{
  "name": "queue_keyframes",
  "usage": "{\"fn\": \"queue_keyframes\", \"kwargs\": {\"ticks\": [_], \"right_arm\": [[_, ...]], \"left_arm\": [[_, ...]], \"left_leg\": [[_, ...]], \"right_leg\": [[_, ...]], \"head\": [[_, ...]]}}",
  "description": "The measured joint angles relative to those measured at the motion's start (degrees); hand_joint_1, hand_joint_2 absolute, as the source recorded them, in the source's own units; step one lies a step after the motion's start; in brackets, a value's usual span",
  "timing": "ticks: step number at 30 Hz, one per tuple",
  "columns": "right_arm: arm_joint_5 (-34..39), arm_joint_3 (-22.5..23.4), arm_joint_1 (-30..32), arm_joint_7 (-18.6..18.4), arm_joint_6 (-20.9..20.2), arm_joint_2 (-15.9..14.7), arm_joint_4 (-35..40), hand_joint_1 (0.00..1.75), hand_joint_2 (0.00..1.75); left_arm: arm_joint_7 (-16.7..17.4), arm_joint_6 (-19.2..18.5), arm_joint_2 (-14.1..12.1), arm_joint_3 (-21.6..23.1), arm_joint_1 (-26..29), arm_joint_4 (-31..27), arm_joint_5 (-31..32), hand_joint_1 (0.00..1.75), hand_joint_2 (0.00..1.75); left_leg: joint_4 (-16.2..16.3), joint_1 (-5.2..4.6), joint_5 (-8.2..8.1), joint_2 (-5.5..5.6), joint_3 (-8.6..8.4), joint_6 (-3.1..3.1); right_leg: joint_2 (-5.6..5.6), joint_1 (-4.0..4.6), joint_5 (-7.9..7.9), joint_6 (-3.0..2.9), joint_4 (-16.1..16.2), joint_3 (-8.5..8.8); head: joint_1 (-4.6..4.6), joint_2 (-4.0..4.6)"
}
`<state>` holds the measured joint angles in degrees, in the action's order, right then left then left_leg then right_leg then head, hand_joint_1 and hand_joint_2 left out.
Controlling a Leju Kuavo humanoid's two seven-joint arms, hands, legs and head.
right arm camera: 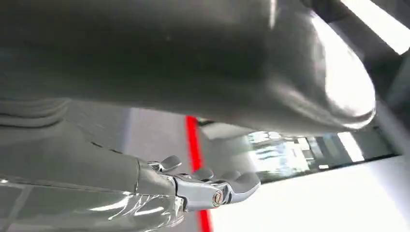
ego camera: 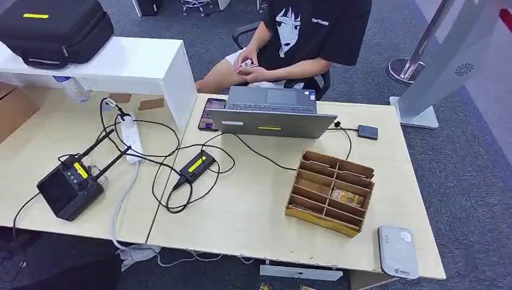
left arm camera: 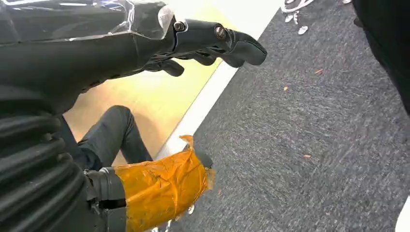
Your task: Pass the card to the sensor for recognition and then transmit it.
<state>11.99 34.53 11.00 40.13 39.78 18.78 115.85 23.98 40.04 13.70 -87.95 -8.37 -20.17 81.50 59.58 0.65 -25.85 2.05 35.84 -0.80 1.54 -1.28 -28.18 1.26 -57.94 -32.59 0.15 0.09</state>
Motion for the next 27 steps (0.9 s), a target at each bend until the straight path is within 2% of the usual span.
{"fn": "queue_keyframes", "kwargs": {"ticks": [4, 9, 12, 15, 18, 26, 27], "right_arm": [[-17.10, -0.04, -0.32, 0.15, 0.00, 0.04, 4.78, 0.00, 0.00], [-32.87, -2.43, -0.81, 0.13, 0.02, 0.13, 8.76, 0.00, 0.00], [-45.83, -2.62, -2.63, 0.13, 0.09, 0.09, 10.20, 0.00, 0.00], [-59.43, -2.04, -5.73, 0.09, 0.11, -0.50, 9.68, 0.00, 0.00], [-71.01, -0.18, -9.37, -0.06, 0.09, -1.00, 5.78, 0.00, 0.00], [-83.32, 4.50, -14.71, -1.14, 0.11, -1.68, -5.67, 0.00, 0.00], [-84.96, 4.99, -15.48, -1.55, 0.11, -1.68, -6.94, 0.00, 1.75]], "left_arm": [[-0.17, 0.00, 0.33, 0.15, -0.01, 0.02, 0.15, 0.00, 1.75], [-0.39, 0.00, 0.79, 0.17, -0.02, 0.02, -0.53, 0.00, 1.75], [0.09, 0.00, 1.01, 0.15, -0.02, 0.02, -0.50, 0.00, 1.75], [1.42, 0.00, 1.18, 0.15, -0.04, 0.02, -0.31, 0.00, 1.75], [2.71, 0.00, 1.31, 0.15, -0.04, 0.02, -0.04, 0.00, 1.75], [4.46, 0.00, 1.31, 0.04, 0.08, 0.07, -0.35, 0.00, 1.75], [4.61, 0.00, 1.31, 0.02, 0.09, 0.07, -0.35, 0.00, 1.75]], "left_leg": [[0.00, 0.01, 0.00, -0.02, -0.02, 0.00], [0.00, 0.01, 0.00, -0.01, -0.02, 0.00], [0.00, 0.01, 0.01, -0.02, -0.02, 0.00], [-0.01, 0.01, 0.01, -0.02, -0.03, 0.00], [0.00, 0.01, 0.03, 0.01, -0.05, 0.03], [0.04, 0.00, 0.05, 0.05, -0.04, 0.07], [0.04, 0.00, 0.05, -0.02, -0.05, 0.07]], "right_leg": [[0.00, 0.01, 0.00, 0.00, 0.00, 0.03], [0.00, 0.01, 0.00, 0.00, 0.00, 0.04], [0.00, 0.01, 0.01, 0.00, -0.01, 0.06], [0.00, 0.01, 0.01, 0.00, -0.01, 0.07], [-0.01, 0.01, 0.03, 0.02, 0.00, 0.12], [-0.02, 0.01, 0.05, 0.03, 0.00, 0.12], [0.01, 0.00, 0.05, 0.02, 0.00, 0.09]], "head": [[0.00, 0.00], [-0.02, 0.00], [-0.02, 0.00], [0.00, 0.00], [0.00, 0.00], [-0.02, 0.00], [-0.04, 0.00]]}}
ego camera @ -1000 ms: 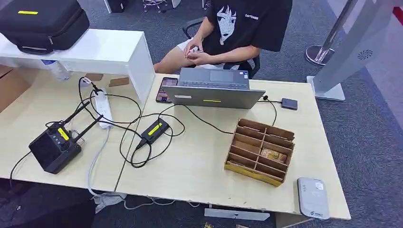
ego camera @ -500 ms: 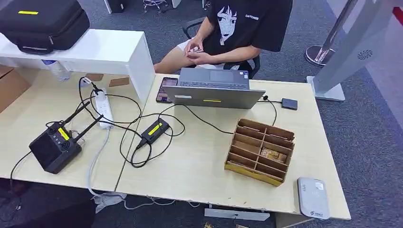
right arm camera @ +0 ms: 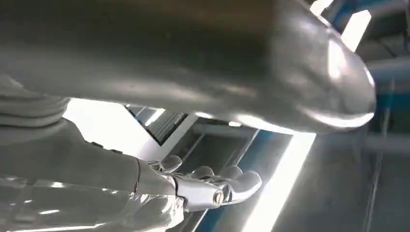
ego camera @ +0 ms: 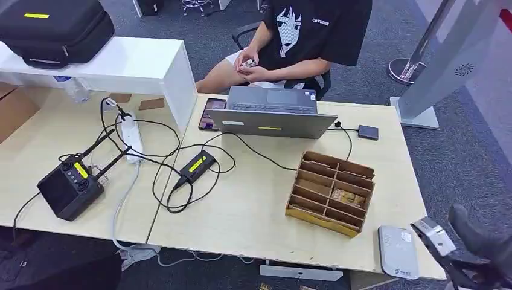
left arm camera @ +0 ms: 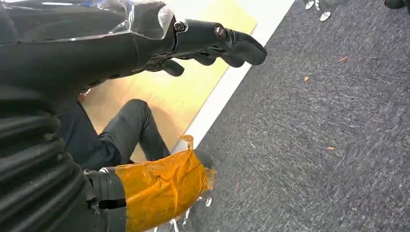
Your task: Pass the card to the sensor for recognition and then transmit it.
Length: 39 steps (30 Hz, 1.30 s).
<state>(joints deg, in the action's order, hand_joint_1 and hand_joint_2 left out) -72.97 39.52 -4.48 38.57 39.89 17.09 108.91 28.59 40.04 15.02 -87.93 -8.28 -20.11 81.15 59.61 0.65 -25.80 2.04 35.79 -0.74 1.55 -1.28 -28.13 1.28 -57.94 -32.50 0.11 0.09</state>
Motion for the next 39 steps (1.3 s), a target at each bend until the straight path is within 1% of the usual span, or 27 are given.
{"fn": "queue_keyframes", "kwargs": {"ticks": [3, 4, 5, 6, 7, 8, 9, 10, 11, 12, 14, 17, 19, 23, 25, 26, 27, 28, 29, 30, 31, 32, 33, 34, 36, 37, 39], "right_arm": [[-6.75, 1.16, -2.00, -2.69, 0.00, -0.02, -4.35, 0.00, 1.75], [-9.51, 1.31, -2.26, -5.52, 0.00, -0.15, -6.51, 0.00, 1.75], [-12.29, 0.87, -2.35, -10.63, 0.04, -1.21, -9.41, 0.00, 1.75], [-14.84, -1.10, -1.80, -18.51, 0.04, -3.22, -13.43, 0.00, 1.75], [-16.50, -4.01, -1.02, -29.61, 0.04, -5.63, -16.46, 0.00, 1.75], [-16.82, -7.28, -0.63, -38.76, 0.04, -7.66, -19.08, 0.00, 1.75], [-16.80, -10.71, -0.69, -46.97, 0.07, -9.62, -21.89, 0.00, 1.75], [-16.82, -13.59, -0.64, -52.32, 0.07, -11.31, -24.55, 0.00, 1.75], [-16.71, -15.66, -0.45, -54.67, 0.07, -12.66, -26.60, 0.00, 1.75], [-16.43, -17.43, -0.31, -54.35, 0.07, -13.98, -28.46, 0.00, 1.75], [-15.80, -19.19, -0.18, -53.31, 0.09, -15.01, -31.42, 0.00, 1.75], [-14.05, -19.81, -0.18, -51.67, 0.13, -16.41, -33.93, 0.00, 1.75], [-13.08, -19.76, -0.17, -50.55, 0.13, -16.74, -34.66, 0.00, 1.75], [-11.11, -18.14, -0.22, -45.48, 0.15, -16.76, -35.16, 0.00, 1.75], [-10.20, -16.81, -0.35, -43.70, 0.15, -16.65, -35.16, 0.00, 1.75], [-9.12, -16.17, -0.44, -42.19, 0.15, -16.48, -35.12, 0.00, 1.75], [-7.52, -15.23, -0.60, -39.44, 0.15, -16.11, -34.99, 0.00, 1.75], [-5.55, -14.14, -0.90, -36.20, 0.15, -15.46, -34.85, 0.00, 0.00], [-2.02, -11.54, -1.57, -29.63, 0.17, -14.28, -34.40, 0.00, 0.00], [0.02, -9.59, -2.21, -25.26, 0.20, -13.26, -34.00, 0.00, 0.00], [2.62, -6.94, -3.22, -19.60, 0.20, -11.93, -33.61, 0.00, 0.00], [5.70, -3.38, -4.63, -12.96, 0.22, -10.33, -33.17, 0.00, 0.00], [7.78, -0.45, -5.73, -8.57, 0.22, -9.00, -32.75, 0.00, 0.00], [8.93, 2.35, -6.68, -5.30, 0.22, -7.75, -32.36, 0.00, 0.00], [8.36, 7.30, -8.34, -1.62, 0.22, -5.80, -32.12, 0.00, 0.00], [7.81, 9.01, -8.94, -0.98, 0.22, -5.18, -32.06, 0.00, 0.00], [5.78, 12.93, -10.22, -1.11, 0.20, -3.94, -32.06, 0.00, 0.00]], "left_arm": [[0.09, 0.00, -0.07, 0.00, -0.16, 0.04, 0.07, 0.00, 1.75], [0.28, 0.00, -0.07, -0.06, -0.12, 0.11, 0.18, 0.00, 1.75], [0.63, 0.00, -0.13, -0.11, -0.08, 0.24, 0.20, 0.00, 1.75], [0.94, -0.02, -0.18, -0.13, -0.15, 0.50, 0.24, 0.00, 1.75], [1.14, -0.02, -0.24, -0.11, -0.18, 0.66, 0.28, 0.00, 1.75], [1.37, 0.00, -0.30, -0.13, -0.14, 0.83, 0.28, 0.00, 1.75], [1.51, 0.00, -0.37, -0.13, -0.07, 0.90, 0.22, 0.00, 1.75], [1.66, 0.00, -0.48, -0.13, -0.07, 0.96, 0.17, 0.00, 1.75], [1.84, 0.00, -0.55, -0.13, -0.19, 0.98, 0.13, 0.00, 1.75], [1.92, 0.00, -0.63, -0.13, -0.19, 0.98, 0.04, 0.00, 1.75], [2.07, 0.00, -0.79, -0.13, -0.16, 0.98, -0.11, 0.00, 1.75], [2.25, 0.00, -0.81, -0.13, -0.11, 0.98, -0.26, 0.00, 1.75], [2.38, -0.02, -0.87, -0.15, -0.09, 1.01, -0.35, 0.00, 1.75], [2.38, -0.02, -0.90, -0.15, -0.14, 0.98, -0.59, 0.00, 1.75], [2.38, 0.00, -0.90, -0.17, -0.11, 0.98, -0.68, 0.00, 1.75], [2.38, 0.00, -0.90, -0.20, -0.12, 0.98, -0.68, 0.00, 1.75], [2.38, 0.00, -0.90, -0.20, -0.14, 0.98, -0.72, 0.00, 1.75], [2.36, -0.02, -0.90, -0.19, -0.14, 0.99, -0.77, 0.00, 1.75], [2.21, 0.00, -0.90, -0.18, -0.13, 0.98, -0.77, 0.00, 1.75], [1.99, 0.00, -0.90, -0.20, -0.13, 0.98, -0.77, 0.00, 1.75], [1.86, 0.00, -0.87, -0.20, -0.13, 0.98, -0.74, 0.00, 1.75], [1.77, 0.00, -0.87, -0.20, -0.13, 0.98, -0.66, 0.00, 1.75], [1.66, 0.00, -0.85, -0.20, -0.13, 0.98, -0.61, 0.00, 1.75], [1.51, 0.00, -0.83, -0.20, -0.12, 0.98, -0.57, 0.00, 1.75], [1.44, -0.02, -0.79, -0.20, -0.12, 0.98, -0.61, 0.00, 1.75], [1.44, 0.00, -0.79, -0.22, -0.12, 0.98, -0.70, 0.00, 1.75], [1.46, 0.00, -0.79, -0.26, -0.14, 0.98, -1.03, 0.00, 1.75]], "left_leg": [[0.00, 0.02, 0.00, -0.01, -0.02, 0.00], [-0.01, 0.02, 0.00, -0.01, -0.02, 0.00], [-0.01, 0.04, 0.00, -0.04, -0.02, 0.00], [-0.01, 0.01, 0.00, 0.00, 0.02, 0.00], [-0.01, -0.01, 0.00, 0.12, 0.05, 0.01], [-0.01, 0.00, 0.01, 0.16, 0.07, 0.01], [0.00, 0.00, 0.01, 0.08, 0.04, 0.01], [0.01, -0.01, 0.00, 0.00, 0.00, 0.01], [0.02, -0.02, 0.00, 0.01, 0.00, 0.02], [0.03, -0.02, 0.00, 0.02, 0.00, 0.01], [0.04, -0.02, 0.00, 0.03, 0.00, 0.01], [0.03, 0.00, 0.00, 0.18, 0.02, 0.01], [0.02, 0.00, -0.01, 0.08, 0.01, 0.01], [0.02, -0.01, -0.01, 0.06, 0.02, 0.00], [0.02, -0.01, -0.01, 0.06, 0.03, 0.01], [0.02, -0.01, -0.01, 0.05, 0.03, 0.01], [0.02, -0.01, -0.01, 0.04, 0.03, 0.01], [0.02, -0.01, -0.01, 0.03, 0.03, 0.01], [0.02, -0.02, -0.01, 0.03, 0.03, 0.01], [0.02, -0.02, -0.01, 0.03, 0.03, 0.01], [0.02, -0.02, 0.00, 0.04, 0.02, 0.01], [0.02, -0.01, 0.00, 0.04, 0.01, 0.01], [0.02, -0.01, 0.00, 0.05, 0.01, 0.01], [0.02, 0.00, 0.00, 0.07, 0.01, 0.01], [0.02, 0.00, 0.00, 0.08, 0.01, 0.00], [0.02, 0.00, 0.00, 0.06, 0.01, 0.01], [0.02, -0.01, 0.00, 0.04, 0.01, 0.01]], "right_leg": [[0.02, 0.02, -0.01, 0.00, 0.00, 0.02], [0.02, 0.02, -0.01, 0.00, 0.00, 0.02], [0.04, 0.04, -0.01, 0.00, 0.00, 0.04], [0.01, 0.02, -0.01, 0.00, 0.00, 0.05], [-0.08, 0.00, -0.02, 0.03, 0.00, 0.05], [-0.09, 0.00, -0.02, 0.03, 0.00, 0.04], [-0.05, 0.00, -0.01, 0.03, 0.01, 0.03], [-0.03, -0.01, 0.00, 0.02, 0.01, 0.02], [-0.02, -0.02, 0.00, 0.02, 0.01, 0.02], [-0.03, -0.02, 0.00, 0.02, 0.02, 0.01], [-0.03, -0.02, 0.00, 0.02, 0.02, -0.01], [-0.09, -0.01, -0.02, 0.03, 0.01, 0.00], [-0.03, 0.00, -0.02, 0.03, 0.01, -0.01], [-0.02, -0.01, -0.02, 0.03, 0.01, -0.02], [-0.03, -0.01, -0.02, 0.03, 0.01, -0.01], [-0.03, -0.01, -0.02, 0.03, 0.01, -0.01], [-0.02, -0.01, -0.02, 0.03, 0.01, -0.01], [-0.02, -0.02, -0.02, 0.03, 0.01, -0.02], [-0.01, -0.02, -0.02, 0.03, 0.01, -0.02], [-0.01, -0.02, -0.02, 0.03, 0.01, -0.02], [-0.02, -0.02, -0.02, 0.03, 0.01, -0.02], [-0.02, -0.02, -0.02, 0.03, 0.01, -0.02], [-0.02, -0.01, -0.02, 0.03, 0.01, -0.01], [-0.03, -0.01, -0.02, 0.03, 0.01, 0.01], [-0.03, -0.01, -0.02, 0.03, 0.00, 0.01], [-0.03, -0.01, -0.02, 0.03, 0.00, 0.01], [-0.02, -0.02, -0.02, 0.03, 0.00, 0.00]], "head": [[0.02, 0.00], [0.02, 0.00], [-0.02, 0.00], [0.02, 0.00], [0.00, 0.00], [0.07, 0.00], [0.04, 0.00], [0.02, 0.00], [0.02, 0.00], [0.07, 0.00], [0.00, 0.00], [0.02, 0.00], [0.02, 0.00], [0.02, 0.00], [0.02, 0.00], [0.02, 0.00], [0.02, 0.00], [0.02, 0.00], [0.00, 0.00], [0.02, 0.00], [0.02, 0.00], [0.02, 0.00], [0.02, 0.00], [0.02, 0.00], [0.00, 0.00], [0.02, 0.00], [0.02, 0.00]]}}
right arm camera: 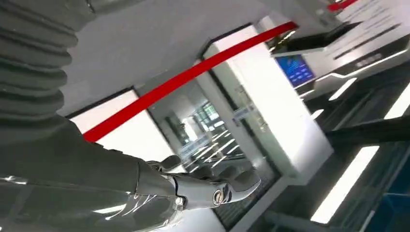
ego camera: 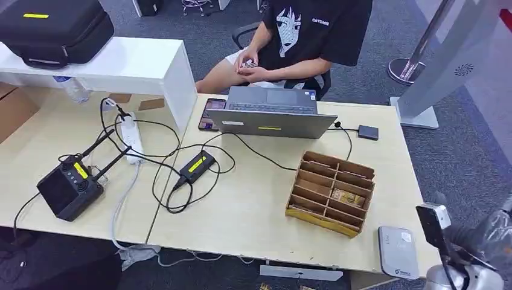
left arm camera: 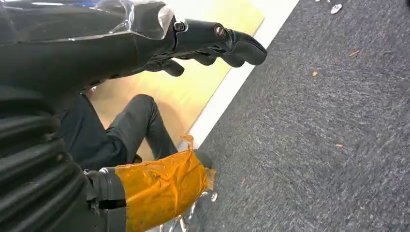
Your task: Pass the card to the sensor for recognition and then transmit it.
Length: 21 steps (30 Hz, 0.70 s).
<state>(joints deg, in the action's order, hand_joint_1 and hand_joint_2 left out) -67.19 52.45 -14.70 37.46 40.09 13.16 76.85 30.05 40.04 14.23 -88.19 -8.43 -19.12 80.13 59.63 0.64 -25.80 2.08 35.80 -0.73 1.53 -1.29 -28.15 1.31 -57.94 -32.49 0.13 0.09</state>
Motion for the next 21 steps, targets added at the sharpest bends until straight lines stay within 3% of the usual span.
{"fn": "queue_keyframes", "kwargs": {"ticks": [8, 16, 20, 21], "right_arm": [[-3.30, 6.85, -1.52, -4.00, 0.00, 0.53, -1.44, 0.00, 0.00], [-0.66, 8.34, 0.49, -13.85, 0.00, -0.08, -3.50, 0.00, 0.00], [4.27, 8.58, 3.55, -20.52, 0.00, -2.62, -5.93, 0.00, 0.00], [5.78, 9.02, 4.38, -20.57, 0.00, -3.56, -7.00, 0.00, 0.00]], "left_arm": [[2.58, -0.02, -0.20, -0.26, 0.00, 0.94, 0.30, 0.00, 1.75], [4.04, -0.11, -0.65, -0.26, 0.03, 3.39, -0.46, 0.00, 1.75], [6.45, -0.70, -0.90, -0.26, 0.03, 4.39, -0.53, 0.00, 1.75], [7.04, -0.70, -0.92, -0.26, 0.07, 4.61, -0.50, 0.00, 1.75]], "left_leg": [[0.00, 0.00, -0.01, 0.02, 0.01, 0.01], [0.00, 0.00, -0.01, 0.03, 0.01, 0.00], [0.00, 0.00, -0.05, 0.05, 0.02, 0.05], [0.00, -0.01, -0.09, 0.07, 0.03, 0.10]], "right_leg": [[-0.01, 0.00, 0.00, 0.01, 0.01, -0.01], [-0.01, 0.00, -0.01, 0.00, 0.01, -0.04], [-0.03, -0.01, -0.05, 0.04, 0.04, -0.03], [-0.05, -0.02, -0.07, 0.08, 0.05, -0.03]], "head": [[0.00, 0.00], [0.00, 0.00], [0.00, 0.00], [0.00, 0.00]]}}
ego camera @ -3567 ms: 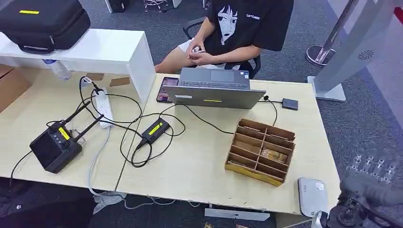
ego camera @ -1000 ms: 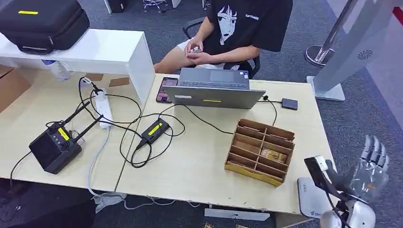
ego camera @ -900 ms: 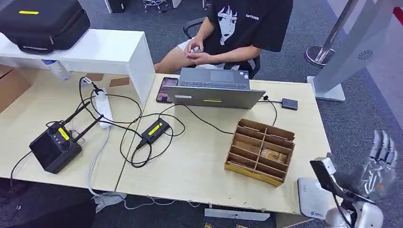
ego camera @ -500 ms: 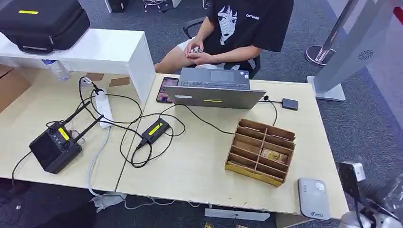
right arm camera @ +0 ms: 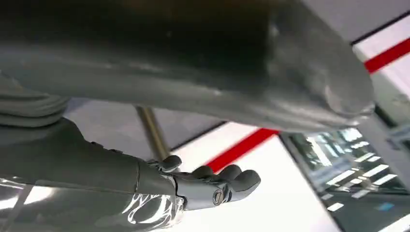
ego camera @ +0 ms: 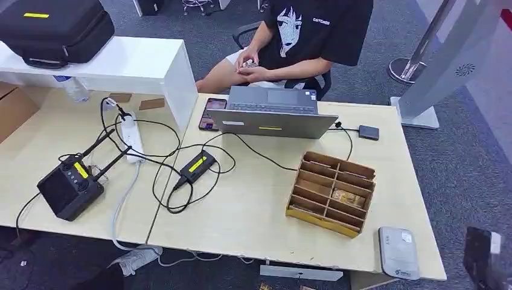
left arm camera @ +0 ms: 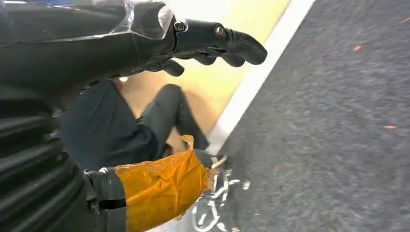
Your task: Pass the card to the sensor for recognition and then transmit it.
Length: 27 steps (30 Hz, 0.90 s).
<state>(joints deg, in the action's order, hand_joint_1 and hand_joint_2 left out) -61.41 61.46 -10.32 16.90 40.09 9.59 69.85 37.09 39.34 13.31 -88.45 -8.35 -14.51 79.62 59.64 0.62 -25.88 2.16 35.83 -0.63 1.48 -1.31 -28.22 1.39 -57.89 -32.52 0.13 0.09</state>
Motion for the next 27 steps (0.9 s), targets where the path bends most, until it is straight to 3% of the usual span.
{"fn": "queue_keyframes", "kwargs": {"ticks": [7, 10, 15, 19, 26, 27], "right_arm": [[3.88, 6.56, 2.51, -1.32, 0.00, -8.57, -12.73, 0.00, 0.00], [4.17, 8.74, 2.78, -4.29, -0.04, -12.99, -20.75, 0.00, 0.00], [2.05, 9.35, 3.38, -12.80, -1.01, -18.92, -35.37, 0.00, 0.00], [0.28, 9.35, 3.53, -17.60, -2.80, -20.43, -42.62, 0.00, 0.00], [-6.00, 7.36, 3.53, -27.06, -7.50, -20.06, -50.80, 0.00, 0.00], [-6.17, 7.08, 3.53, -27.15, -8.44, -19.67, -51.52, 0.00, 1.75]], "left_arm": [[0.98, -0.39, -0.15, 0.13, 0.10, 0.83, -0.46, 0.00, 1.75], [1.18, -0.59, -0.50, 0.48, 0.12, 1.00, -0.85, 0.00, 1.75], [1.72, -0.77, -1.22, 1.57, 0.12, 1.07, -0.79, 0.00, 1.75], [1.77, -0.77, -1.51, 2.34, 0.11, 1.09, -0.33, 0.00, 1.75], [0.72, -0.61, -1.90, 3.80, 0.12, 1.14, 0.35, 0.00, 1.75], [0.46, -0.61, -1.95, 4.00, 0.13, 1.16, 0.35, 0.00, 1.75]], "left_leg": [[0.02, -0.03, -0.10, -0.05, 0.00, 0.03], [0.02, -0.03, -0.10, -0.06, -0.01, 0.03], [0.01, -0.01, -0.10, -0.07, -0.03, 0.02], [-0.01, 0.00, -0.09, -0.10, -0.05, 0.02], [-0.03, 0.02, -0.09, -0.10, -0.05, 0.02], [-0.03, 0.03, -0.09, -0.11, -0.05, 0.02]], "right_leg": [[0.02, -0.03, -0.01, 0.01, 0.05, 0.01], [0.02, -0.02, 0.00, 0.01, 0.05, 0.02], [0.03, -0.01, 0.00, 0.01, 0.04, 0.02], [0.07, 0.00, -0.01, 0.00, 0.03, 0.02], [0.06, 0.03, -0.02, -0.01, 0.02, 0.03], [0.06, 0.04, -0.02, -0.01, 0.02, 0.04]], "head": [[-0.02, 0.00], [0.00, 0.00], [-0.02, 0.00], [-0.02, 0.00], [0.00, 0.00], [-0.02, 0.00]]}}
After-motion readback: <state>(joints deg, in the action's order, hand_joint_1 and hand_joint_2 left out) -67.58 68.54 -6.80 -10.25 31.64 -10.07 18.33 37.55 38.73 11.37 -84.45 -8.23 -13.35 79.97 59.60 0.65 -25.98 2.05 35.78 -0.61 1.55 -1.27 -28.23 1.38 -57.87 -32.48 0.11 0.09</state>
